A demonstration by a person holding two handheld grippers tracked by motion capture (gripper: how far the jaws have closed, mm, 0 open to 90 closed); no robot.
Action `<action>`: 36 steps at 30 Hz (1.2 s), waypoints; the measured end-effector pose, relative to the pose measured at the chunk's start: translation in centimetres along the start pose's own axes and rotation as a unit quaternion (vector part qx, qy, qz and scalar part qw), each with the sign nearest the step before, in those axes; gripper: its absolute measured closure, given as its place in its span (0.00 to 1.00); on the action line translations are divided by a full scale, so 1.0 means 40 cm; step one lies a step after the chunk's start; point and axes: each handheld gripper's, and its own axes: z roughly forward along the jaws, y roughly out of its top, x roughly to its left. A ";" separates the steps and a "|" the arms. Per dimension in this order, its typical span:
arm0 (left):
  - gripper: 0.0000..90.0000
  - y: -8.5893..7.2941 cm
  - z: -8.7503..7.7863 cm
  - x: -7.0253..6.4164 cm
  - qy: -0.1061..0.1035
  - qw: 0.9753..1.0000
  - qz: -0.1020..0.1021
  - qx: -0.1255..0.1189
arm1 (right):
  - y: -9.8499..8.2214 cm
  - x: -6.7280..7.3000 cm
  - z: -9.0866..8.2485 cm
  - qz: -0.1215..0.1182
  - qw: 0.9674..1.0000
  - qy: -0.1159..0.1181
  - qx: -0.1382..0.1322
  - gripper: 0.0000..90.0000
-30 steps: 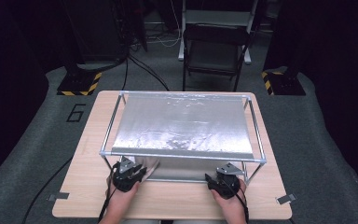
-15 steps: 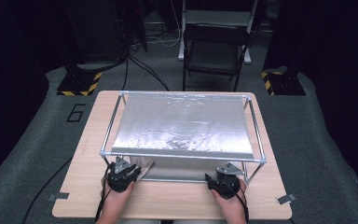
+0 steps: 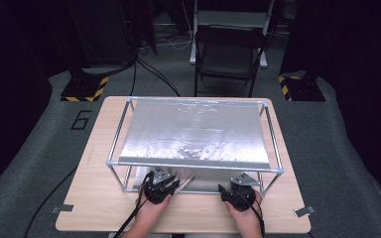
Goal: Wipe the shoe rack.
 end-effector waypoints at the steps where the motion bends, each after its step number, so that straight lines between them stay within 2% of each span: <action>1: 0.81 -0.001 -0.002 0.003 -0.001 1.000 -0.002 0.000 | 0.000 0.001 0.000 0.002 1.000 0.001 0.001 0.51; 2: 0.81 -0.001 -0.002 0.003 -0.001 1.000 -0.002 0.000 | 0.000 0.001 0.000 0.002 1.000 0.001 0.001 0.51; 3: 0.81 -0.002 -0.016 0.016 0.015 1.000 0.007 0.008 | 0.000 -0.002 0.000 -0.010 1.000 0.001 -0.001 0.51; 4: 0.81 -0.002 -0.016 0.016 0.015 1.000 0.007 0.008 | 0.000 -0.002 0.000 -0.010 1.000 0.001 -0.001 0.51; 6: 0.81 -0.005 -0.028 0.033 0.032 0.999 0.007 0.011 | 0.000 -0.001 0.000 -0.007 1.000 0.000 -0.001 0.51; 7: 0.81 -0.005 -0.041 0.066 0.049 0.998 0.027 0.007 | 0.001 -0.003 0.000 -0.012 1.000 0.001 -0.002 0.51; 8: 0.81 -0.005 -0.041 0.066 0.049 0.998 0.027 0.007 | 0.001 -0.003 0.000 -0.012 1.000 0.001 -0.002 0.51; 9: 0.81 -0.008 -0.039 0.068 0.046 0.999 -0.005 -0.001 | 0.001 -0.003 0.000 -0.012 1.000 0.001 -0.002 0.51; 10: 0.81 -0.007 -0.037 0.068 0.047 0.999 -0.008 -0.002 | 0.001 -0.002 0.000 -0.012 1.000 0.000 -0.002 0.51; 11: 0.81 -0.003 -0.028 0.054 0.052 0.999 0.014 -0.001 | 0.001 -0.002 0.000 -0.012 1.000 0.000 -0.002 0.51; 13: 0.81 -0.001 -0.021 0.042 0.051 0.999 0.012 0.001 | 0.000 0.001 0.000 -0.004 1.000 -0.001 0.000 0.51; 14: 0.81 0.003 -0.012 0.032 0.025 0.999 0.025 0.007 | 0.000 0.001 0.000 -0.004 1.000 -0.001 0.000 0.51; 17: 0.81 0.017 0.015 -0.012 0.013 0.999 0.045 0.009 | 0.001 0.000 0.001 -0.006 1.000 -0.002 -0.001 0.51; 18: 0.81 0.017 0.015 -0.012 0.013 0.999 0.045 0.009 | 0.001 0.000 0.001 -0.006 1.000 -0.002 -0.001 0.51; 19: 0.81 0.016 0.015 -0.017 0.007 1.000 0.028 0.013 | 0.001 0.000 0.001 -0.006 1.000 -0.002 0.000 0.51; 20: 0.81 0.016 0.015 -0.017 0.007 1.000 0.028 0.013 | 0.001 0.000 0.001 -0.006 1.000 -0.002 0.000 0.51; 21: 0.81 0.014 0.004 0.006 0.012 0.999 0.047 0.011 | 0.001 0.001 0.001 0.000 1.000 0.000 -0.003 0.51; 22: 0.81 0.014 0.004 0.006 0.012 0.999 0.047 0.011 | 0.001 0.001 0.001 0.000 1.000 0.000 -0.003 0.51; 23: 0.81 0.004 -0.007 0.011 0.011 1.000 0.020 0.010 | 0.002 -0.002 0.003 -0.011 1.000 0.002 0.001 0.51; 24: 0.81 0.004 -0.007 0.011 0.011 1.000 0.020 0.010 | 0.002 -0.002 0.003 -0.011 1.000 0.002 0.001 0.51; 25: 0.81 -0.003 -0.022 0.035 0.020 0.999 0.029 0.005 | 0.002 -0.002 0.003 -0.011 1.000 0.002 0.003 0.51; 26: 0.81 -0.003 -0.022 0.035 0.020 0.999 0.029 0.005 | 0.002 -0.002 0.003 -0.011 1.000 0.002 0.003 0.51; 28: 0.81 -0.012 -0.045 0.059 0.034 0.999 0.039 0.002 | 0.002 -0.001 0.004 -0.008 1.000 0.005 0.002 0.51; 30: 0.81 -0.015 -0.053 0.067 0.037 0.999 0.039 0.004 | 0.002 -0.002 0.002 -0.013 1.000 0.001 -0.002 0.51; 31: 0.81 -0.022 -0.067 0.077 0.051 0.999 0.016 0.008 | 0.001 0.003 0.001 -0.003 1.000 -0.004 0.001 0.51; 34: 0.81 -0.026 -0.078 0.092 0.046 0.999 0.016 0.006 | 0.002 0.001 0.001 -0.013 1.000 -0.005 -0.002 0.51; 36: 0.81 -0.029 -0.081 0.109 0.051 0.999 0.011 -0.007 | 0.002 0.002 0.001 -0.017 1.000 -0.009 -0.001 0.51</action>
